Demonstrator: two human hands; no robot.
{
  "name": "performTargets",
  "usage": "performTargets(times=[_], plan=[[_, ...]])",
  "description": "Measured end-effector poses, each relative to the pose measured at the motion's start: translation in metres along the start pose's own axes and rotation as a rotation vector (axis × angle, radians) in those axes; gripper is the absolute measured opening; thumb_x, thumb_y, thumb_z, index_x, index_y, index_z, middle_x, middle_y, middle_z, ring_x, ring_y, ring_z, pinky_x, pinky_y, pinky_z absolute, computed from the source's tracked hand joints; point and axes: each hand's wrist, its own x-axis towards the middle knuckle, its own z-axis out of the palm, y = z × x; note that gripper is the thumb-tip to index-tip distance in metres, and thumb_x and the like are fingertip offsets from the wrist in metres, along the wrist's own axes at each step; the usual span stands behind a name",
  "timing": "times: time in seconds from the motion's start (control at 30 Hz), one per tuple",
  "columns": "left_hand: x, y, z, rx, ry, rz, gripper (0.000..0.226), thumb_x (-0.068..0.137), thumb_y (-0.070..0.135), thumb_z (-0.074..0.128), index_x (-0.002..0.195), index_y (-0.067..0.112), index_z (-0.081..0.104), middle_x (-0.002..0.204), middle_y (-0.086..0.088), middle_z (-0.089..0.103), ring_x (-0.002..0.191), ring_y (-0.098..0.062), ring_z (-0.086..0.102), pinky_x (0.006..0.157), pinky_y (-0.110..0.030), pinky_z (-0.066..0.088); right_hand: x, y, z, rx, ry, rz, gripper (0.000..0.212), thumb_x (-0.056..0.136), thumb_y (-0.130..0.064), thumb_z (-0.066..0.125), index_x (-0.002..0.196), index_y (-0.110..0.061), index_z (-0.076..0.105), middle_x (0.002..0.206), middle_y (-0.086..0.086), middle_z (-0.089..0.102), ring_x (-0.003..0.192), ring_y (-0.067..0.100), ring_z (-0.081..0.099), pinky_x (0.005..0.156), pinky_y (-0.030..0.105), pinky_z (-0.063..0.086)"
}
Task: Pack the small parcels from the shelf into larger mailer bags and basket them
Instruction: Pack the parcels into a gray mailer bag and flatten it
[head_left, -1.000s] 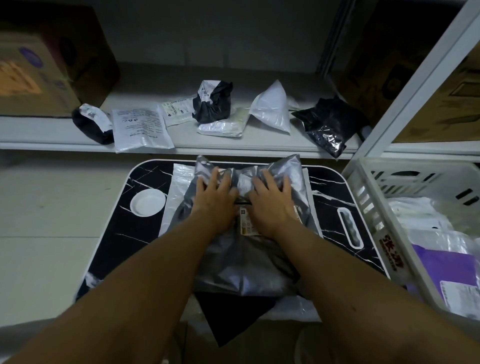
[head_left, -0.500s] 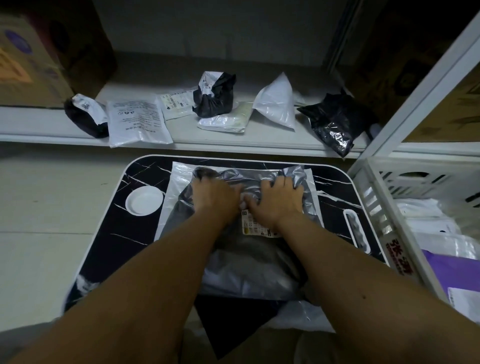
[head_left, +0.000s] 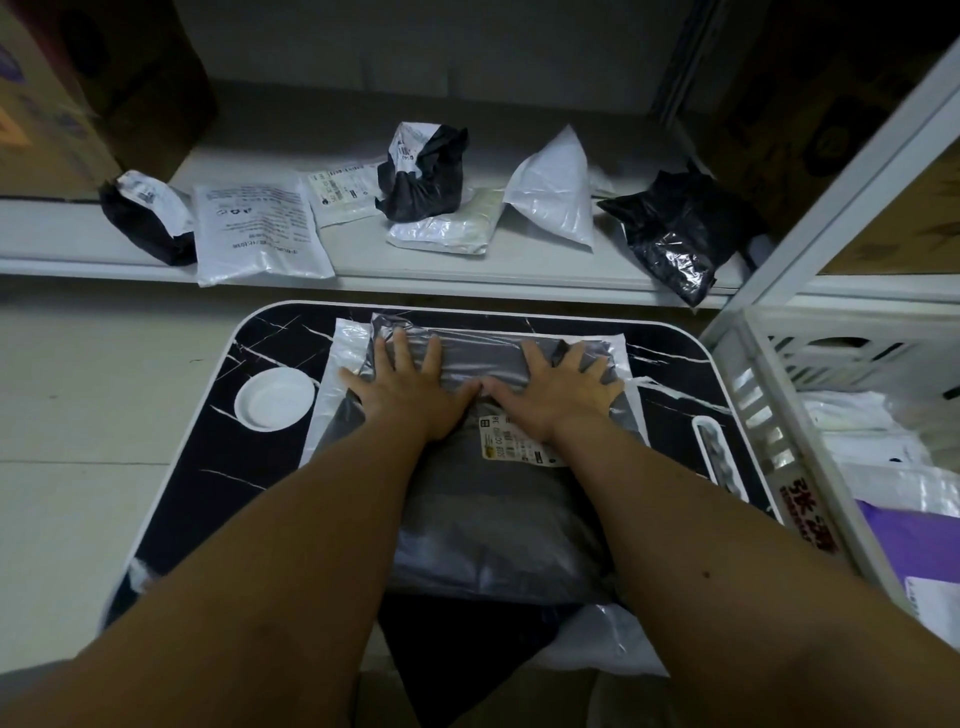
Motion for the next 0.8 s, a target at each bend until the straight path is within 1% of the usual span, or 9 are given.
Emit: performTargets(times=[0.07, 0.13, 0.2, 0.27, 0.37, 0.47, 0.6, 0.7, 0.8], plan=[[-0.002, 0.007, -0.009, -0.035, 0.022, -0.090, 0.088, 0.084, 0.080, 0.013, 0.153, 0.026, 0.001, 0.159, -0.021, 0.000, 0.146, -0.038, 0.005, 0.108, -0.067, 0.012, -0.002, 0.000, -0.003, 0.004, -0.011, 0.053, 0.098, 0.075, -0.091, 0.021, 0.154, -0.035, 0.002, 0.160, 0.023, 0.002, 0.144, 0.047, 0.001, 0.110, 0.067, 0.008], [-0.010, 0.012, -0.024, 0.042, 0.098, -0.123, 0.076, 0.093, 0.067, 0.026, 0.144, 0.011, 0.035, 0.146, -0.023, 0.035, 0.133, -0.037, 0.034, 0.106, -0.054, 0.029, -0.006, -0.002, -0.007, -0.026, 0.024, 0.069, 0.095, 0.083, -0.083, 0.024, 0.155, -0.023, 0.005, 0.160, 0.022, 0.006, 0.146, 0.042, 0.002, 0.110, 0.066, 0.009], [-0.019, 0.014, -0.034, 0.196, 0.249, 0.037, 0.050, 0.095, 0.050, 0.045, 0.123, 0.010, 0.056, 0.127, -0.016, 0.050, 0.115, -0.028, 0.046, 0.097, -0.041, 0.039, -0.019, -0.008, -0.009, -0.066, 0.144, -0.015, 0.075, 0.096, -0.057, 0.037, 0.154, -0.014, 0.015, 0.160, 0.018, 0.010, 0.147, 0.037, 0.003, 0.112, 0.065, 0.010], [-0.032, 0.016, -0.034, 0.147, 0.304, 0.226, 0.033, 0.094, 0.035, 0.054, 0.117, 0.012, 0.060, 0.124, -0.013, 0.050, 0.113, -0.025, 0.048, 0.095, -0.038, 0.044, -0.039, -0.018, -0.007, -0.019, 0.235, -0.122, 0.062, 0.096, -0.032, 0.047, 0.150, -0.013, 0.024, 0.159, 0.015, 0.014, 0.147, 0.038, 0.007, 0.113, 0.064, 0.013], [-0.059, 0.020, -0.015, 0.015, 0.206, 0.319, 0.032, 0.097, 0.024, 0.045, 0.124, 0.010, 0.055, 0.131, -0.016, 0.050, 0.120, -0.031, 0.049, 0.097, -0.042, 0.047, -0.072, -0.026, 0.005, 0.115, 0.122, -0.001, 0.064, 0.095, -0.037, 0.044, 0.151, -0.018, 0.019, 0.159, 0.018, 0.009, 0.144, 0.046, 0.007, 0.111, 0.067, 0.011], [-0.084, 0.013, 0.012, 0.056, 0.095, 0.287, 0.053, 0.101, 0.041, 0.028, 0.149, 0.020, 0.022, 0.157, -0.014, 0.019, 0.143, -0.037, 0.018, 0.112, -0.059, 0.020, -0.090, -0.020, 0.023, 0.056, -0.037, 0.082, 0.067, 0.098, -0.054, 0.027, 0.154, -0.028, 0.002, 0.161, 0.012, -0.012, 0.143, 0.048, -0.012, 0.108, 0.072, 0.002], [-0.089, 0.001, 0.017, 0.101, -0.014, 0.203, 0.066, 0.092, 0.067, 0.011, 0.150, 0.041, -0.008, 0.160, -0.007, -0.016, 0.145, -0.040, -0.015, 0.111, -0.065, -0.002, -0.092, -0.006, 0.029, 0.091, -0.046, -0.042, 0.063, 0.101, -0.053, 0.023, 0.154, -0.033, -0.003, 0.160, 0.007, -0.021, 0.145, 0.040, -0.020, 0.110, 0.070, 0.002], [-0.098, 0.004, 0.009, 0.203, 0.098, 0.194, 0.064, 0.097, 0.057, 0.022, 0.153, 0.033, 0.001, 0.160, -0.014, -0.013, 0.145, -0.042, -0.011, 0.115, -0.059, 0.005, -0.090, 0.008, 0.022, 0.131, -0.068, -0.126, 0.058, 0.103, -0.039, 0.030, 0.155, -0.027, 0.005, 0.162, 0.005, -0.011, 0.148, 0.033, -0.009, 0.114, 0.064, 0.008], [-0.122, 0.023, 0.002, 0.218, 0.227, 0.294, 0.048, 0.100, 0.023, 0.038, 0.145, 0.007, 0.036, 0.158, -0.021, 0.009, 0.145, -0.038, 0.009, 0.117, -0.048, 0.019, -0.104, 0.008, 0.018, 0.093, 0.134, -0.115, 0.050, 0.099, -0.024, 0.040, 0.146, -0.016, 0.027, 0.153, 0.014, 0.026, 0.140, 0.032, 0.025, 0.110, 0.055, 0.029]])
